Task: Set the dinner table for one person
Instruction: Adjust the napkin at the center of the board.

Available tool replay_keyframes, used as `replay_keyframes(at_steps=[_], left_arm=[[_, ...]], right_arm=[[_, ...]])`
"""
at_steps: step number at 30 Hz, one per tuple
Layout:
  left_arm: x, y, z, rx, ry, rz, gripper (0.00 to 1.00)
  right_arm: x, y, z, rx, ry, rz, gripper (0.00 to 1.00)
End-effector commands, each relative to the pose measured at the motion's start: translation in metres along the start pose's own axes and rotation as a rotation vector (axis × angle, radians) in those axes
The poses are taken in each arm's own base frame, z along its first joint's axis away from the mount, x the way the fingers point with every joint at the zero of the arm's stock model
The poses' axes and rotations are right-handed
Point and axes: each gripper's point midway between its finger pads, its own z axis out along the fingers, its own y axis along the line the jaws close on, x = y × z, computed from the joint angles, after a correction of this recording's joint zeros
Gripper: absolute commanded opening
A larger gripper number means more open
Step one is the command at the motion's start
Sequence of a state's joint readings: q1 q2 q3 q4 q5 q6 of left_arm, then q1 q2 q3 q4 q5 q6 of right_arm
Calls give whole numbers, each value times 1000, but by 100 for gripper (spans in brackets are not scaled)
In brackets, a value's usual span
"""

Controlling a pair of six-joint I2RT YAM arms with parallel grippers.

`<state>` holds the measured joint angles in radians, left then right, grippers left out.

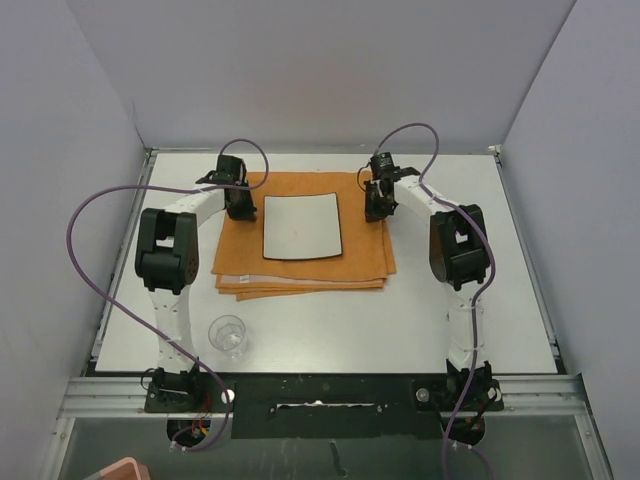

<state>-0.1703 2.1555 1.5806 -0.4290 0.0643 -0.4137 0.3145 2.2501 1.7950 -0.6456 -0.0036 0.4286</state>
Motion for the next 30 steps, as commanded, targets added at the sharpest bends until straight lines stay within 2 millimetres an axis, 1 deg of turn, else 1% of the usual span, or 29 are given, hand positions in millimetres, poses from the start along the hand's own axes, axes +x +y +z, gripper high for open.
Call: replay_keyframes(at_steps=[1, 4, 7, 12, 14, 18, 20, 22, 24, 27, 30], left_arm=[[13, -17, -11, 29, 41, 26, 0], [10, -21, -13, 38, 32, 37, 0], [6, -22, -16, 41, 24, 46, 0], [1, -24, -22, 45, 13, 55, 0], [-5, -24, -30, 40, -8, 64, 0], [-26, -30, -51, 72, -66, 84, 18], [-38, -34, -62, 91, -93, 86, 21], [-46, -37, -68, 100, -110, 84, 22], [-53, -37, -70, 101, -126, 86, 22], [-57, -33, -63, 87, -118, 76, 22], [-56, -29, -51, 78, -104, 69, 22]], right_arm=[[-9, -20, 11, 47, -4, -1, 0], [-15, -17, 7, 30, -19, -1, 0], [-22, -13, -1, 15, -40, -7, 0], [-32, -8, -17, -10, -73, -13, 0], [-38, -1, -29, -28, -100, -30, 0], [-59, 16, -63, -58, -197, -84, 0], [-64, 23, -76, -73, -223, -98, 0], [-63, 29, -85, -90, -231, -103, 0], [-57, 40, -90, -115, -230, -110, 0], [-40, 59, -91, -138, -214, -143, 0], [-17, 75, -87, -156, -177, -177, 0]])
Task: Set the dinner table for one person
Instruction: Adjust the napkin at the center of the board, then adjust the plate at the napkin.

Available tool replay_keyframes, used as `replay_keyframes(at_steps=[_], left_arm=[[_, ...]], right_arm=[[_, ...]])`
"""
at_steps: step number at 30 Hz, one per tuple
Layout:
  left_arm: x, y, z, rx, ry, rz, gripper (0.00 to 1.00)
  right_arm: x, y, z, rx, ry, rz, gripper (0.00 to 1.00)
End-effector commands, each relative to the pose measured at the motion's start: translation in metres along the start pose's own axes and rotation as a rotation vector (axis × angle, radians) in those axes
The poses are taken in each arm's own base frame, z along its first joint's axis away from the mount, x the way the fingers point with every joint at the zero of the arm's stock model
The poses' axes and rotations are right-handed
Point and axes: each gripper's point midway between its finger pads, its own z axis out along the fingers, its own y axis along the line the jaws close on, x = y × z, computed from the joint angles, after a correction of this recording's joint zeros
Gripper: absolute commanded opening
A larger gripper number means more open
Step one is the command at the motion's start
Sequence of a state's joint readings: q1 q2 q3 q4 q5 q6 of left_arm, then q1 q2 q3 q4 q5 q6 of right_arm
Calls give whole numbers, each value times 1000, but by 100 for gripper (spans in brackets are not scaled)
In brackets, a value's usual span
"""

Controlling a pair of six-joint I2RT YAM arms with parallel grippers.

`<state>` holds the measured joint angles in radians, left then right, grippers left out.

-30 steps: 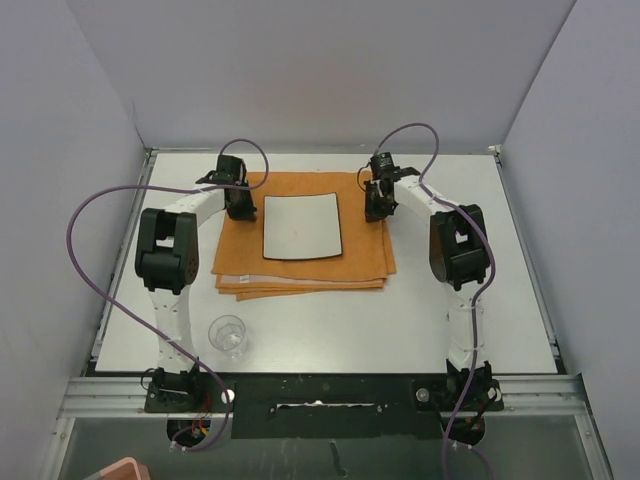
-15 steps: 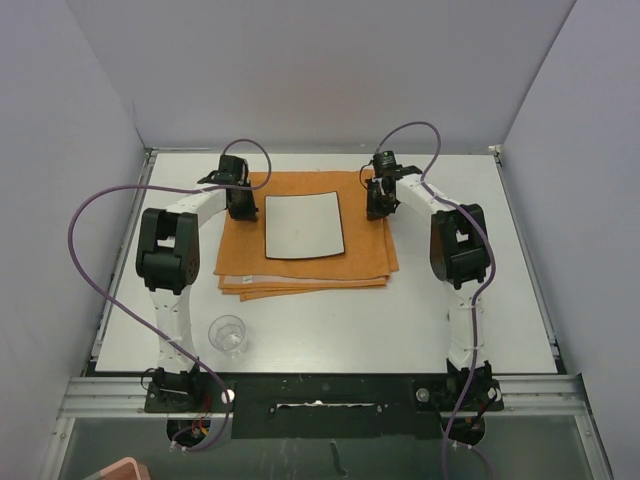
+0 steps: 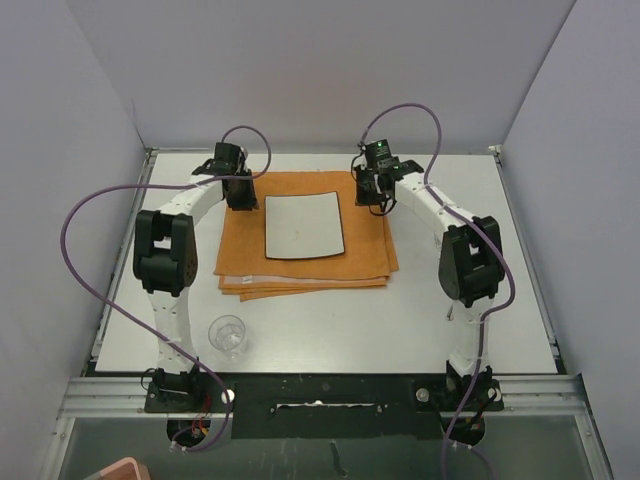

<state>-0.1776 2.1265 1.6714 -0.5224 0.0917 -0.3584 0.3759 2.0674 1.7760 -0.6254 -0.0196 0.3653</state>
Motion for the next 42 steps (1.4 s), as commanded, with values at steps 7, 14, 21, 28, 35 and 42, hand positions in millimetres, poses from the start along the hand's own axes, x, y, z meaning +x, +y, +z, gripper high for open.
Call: replay_keyframes(at_steps=[7, 14, 21, 28, 35, 42], left_arm=[[-37, -6, 2, 24, -64, -2, 19], [-35, -12, 20, 54, -45, -24, 9], [-25, -8, 34, 51, -21, -35, 0], [-23, -19, 43, 73, -13, -37, 0], [-24, -38, 48, 96, -16, -23, 0], [-31, -66, 45, 140, -36, 6, 0]], right_arm=[[28, 43, -11, -55, 16, -90, 0], [29, 37, -12, -38, 15, -92, 0], [28, 34, -14, -28, 9, -84, 0], [31, 30, -13, -15, 15, -82, 0], [33, 28, -11, -8, 24, -78, 0], [43, 23, -9, 5, 47, -77, 0]])
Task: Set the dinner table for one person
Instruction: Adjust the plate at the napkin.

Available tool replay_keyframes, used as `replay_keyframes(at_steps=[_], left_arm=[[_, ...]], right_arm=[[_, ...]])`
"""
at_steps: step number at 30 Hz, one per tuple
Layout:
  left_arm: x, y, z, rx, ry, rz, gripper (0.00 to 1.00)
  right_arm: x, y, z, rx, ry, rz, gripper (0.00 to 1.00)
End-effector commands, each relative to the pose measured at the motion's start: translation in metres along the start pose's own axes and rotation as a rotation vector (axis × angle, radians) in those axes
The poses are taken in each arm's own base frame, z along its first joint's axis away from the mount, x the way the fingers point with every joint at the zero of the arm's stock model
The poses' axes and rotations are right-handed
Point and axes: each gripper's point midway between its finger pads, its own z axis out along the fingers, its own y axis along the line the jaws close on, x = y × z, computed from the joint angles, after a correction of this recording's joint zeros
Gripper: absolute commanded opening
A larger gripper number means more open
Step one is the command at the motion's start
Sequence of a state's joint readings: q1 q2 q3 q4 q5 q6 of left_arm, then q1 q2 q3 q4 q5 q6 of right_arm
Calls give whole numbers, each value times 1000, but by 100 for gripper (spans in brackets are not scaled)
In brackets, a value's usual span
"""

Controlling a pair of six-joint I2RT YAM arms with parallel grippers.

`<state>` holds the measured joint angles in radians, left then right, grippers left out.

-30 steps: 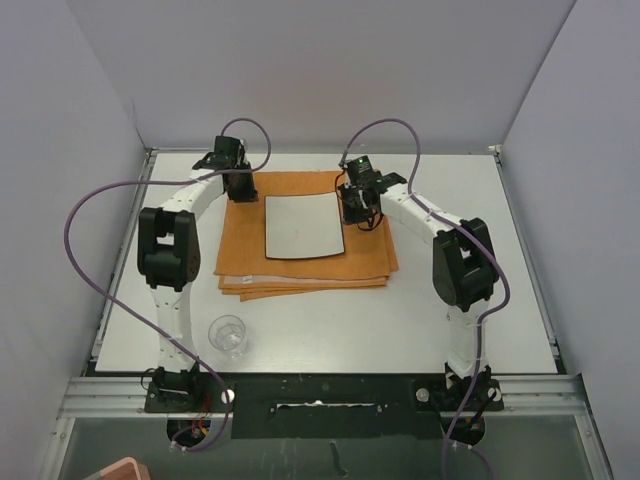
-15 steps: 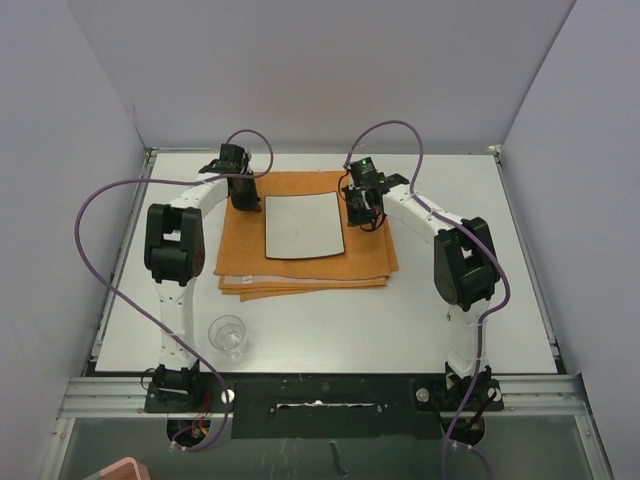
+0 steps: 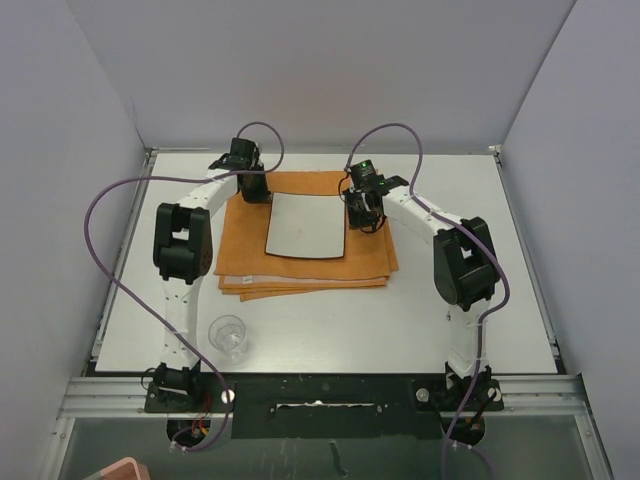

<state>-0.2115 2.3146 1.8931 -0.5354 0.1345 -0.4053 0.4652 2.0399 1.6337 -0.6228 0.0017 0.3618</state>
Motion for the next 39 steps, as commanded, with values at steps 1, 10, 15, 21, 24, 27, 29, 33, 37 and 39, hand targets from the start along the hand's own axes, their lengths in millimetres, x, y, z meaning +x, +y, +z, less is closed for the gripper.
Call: replay_keyframes(at_steps=[1, 10, 15, 21, 24, 27, 29, 33, 37, 39], left_arm=[[-14, -36, 6, 79, -39, 29, 0], [-1, -23, -8, 19, -28, 96, 0], [7, 4, -28, -105, -47, 129, 0], [-3, 28, -72, -186, -146, 125, 0], [-7, 37, -88, -212, -175, 138, 0], [-3, 41, -91, -206, -174, 133, 0], [3, 43, -88, -201, -161, 134, 0], [16, 38, -80, -178, -129, 136, 0], [35, 29, -69, -169, -77, 155, 0], [47, 20, -64, -163, -57, 179, 0]], right_arm=[[-17, -3, -18, 6, -71, 0, 0], [-17, -8, -19, 16, -70, 1, 0], [-20, -14, -5, 28, -57, 10, 0], [-27, -25, 17, 39, -23, 28, 0], [-29, -23, 23, 30, -24, 28, 0], [-29, -21, 27, 27, -15, 29, 0], [-31, -20, 27, 25, -15, 30, 0], [-38, -21, 26, 23, -31, 33, 0], [-46, -24, 30, 22, -38, 39, 0], [-49, -25, 34, 20, -39, 44, 0]])
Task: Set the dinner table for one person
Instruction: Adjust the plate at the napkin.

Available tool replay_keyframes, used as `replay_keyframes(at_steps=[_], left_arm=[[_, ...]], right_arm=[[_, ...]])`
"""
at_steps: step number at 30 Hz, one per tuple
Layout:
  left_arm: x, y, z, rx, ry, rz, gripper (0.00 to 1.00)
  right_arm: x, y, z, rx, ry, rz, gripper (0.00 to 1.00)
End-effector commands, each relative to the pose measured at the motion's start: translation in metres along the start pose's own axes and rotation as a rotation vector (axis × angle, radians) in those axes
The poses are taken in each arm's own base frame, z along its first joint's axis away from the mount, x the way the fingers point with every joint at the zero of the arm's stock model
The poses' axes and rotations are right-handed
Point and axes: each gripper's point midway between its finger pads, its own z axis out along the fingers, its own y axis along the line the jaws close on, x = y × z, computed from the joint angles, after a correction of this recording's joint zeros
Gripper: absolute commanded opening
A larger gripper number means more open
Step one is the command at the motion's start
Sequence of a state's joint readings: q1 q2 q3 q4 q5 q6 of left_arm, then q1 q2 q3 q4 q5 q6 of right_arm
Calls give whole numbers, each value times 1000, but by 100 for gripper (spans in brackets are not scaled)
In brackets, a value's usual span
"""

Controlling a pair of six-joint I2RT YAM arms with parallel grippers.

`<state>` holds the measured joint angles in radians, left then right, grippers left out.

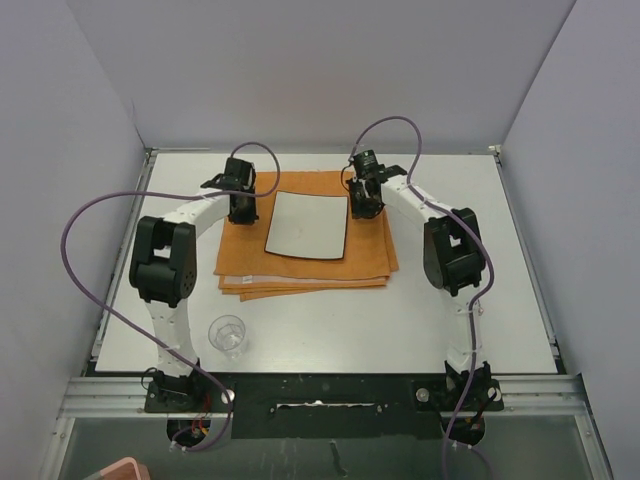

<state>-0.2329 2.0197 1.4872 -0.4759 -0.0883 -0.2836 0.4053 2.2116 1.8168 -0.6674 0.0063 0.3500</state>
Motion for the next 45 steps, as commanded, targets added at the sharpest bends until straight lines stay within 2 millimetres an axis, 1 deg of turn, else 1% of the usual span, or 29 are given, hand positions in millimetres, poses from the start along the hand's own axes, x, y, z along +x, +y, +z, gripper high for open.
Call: replay_keyframes(at_steps=[1, 5, 10, 14, 17, 26, 32, 34, 36, 37, 45], left_arm=[[1, -30, -12, 49, -31, 47, 0], [18, -43, -9, 66, 0, 76, 0], [26, -45, -8, 60, 16, 94, 0], [27, -43, -9, 52, 12, 102, 0], [24, -45, -9, 60, 11, 102, 0], [24, -45, -10, 61, 11, 99, 0], [22, -46, -11, 62, 12, 97, 0], [22, -46, -11, 62, 12, 96, 0], [22, -47, -11, 66, 13, 93, 0], [22, -48, -11, 69, 15, 92, 0], [34, -50, -13, 73, 32, 98, 0]], right_arm=[[-29, 3, -2, -26, -64, 7, 0], [-34, 8, 5, -41, -64, 9, 0], [-39, 8, 12, -39, -61, 9, 0], [-44, 4, 16, -34, -65, 10, 0], [-47, 5, 20, -40, -65, 15, 0], [-58, 18, 24, -73, -83, 18, 0], [-53, 25, 30, -89, -70, 18, 0], [-53, 29, 31, -101, -73, 19, 0], [-64, 38, 27, -132, -102, 15, 0], [-66, 42, 26, -145, -108, 10, 0], [-77, 72, 23, -224, -142, -16, 0]])
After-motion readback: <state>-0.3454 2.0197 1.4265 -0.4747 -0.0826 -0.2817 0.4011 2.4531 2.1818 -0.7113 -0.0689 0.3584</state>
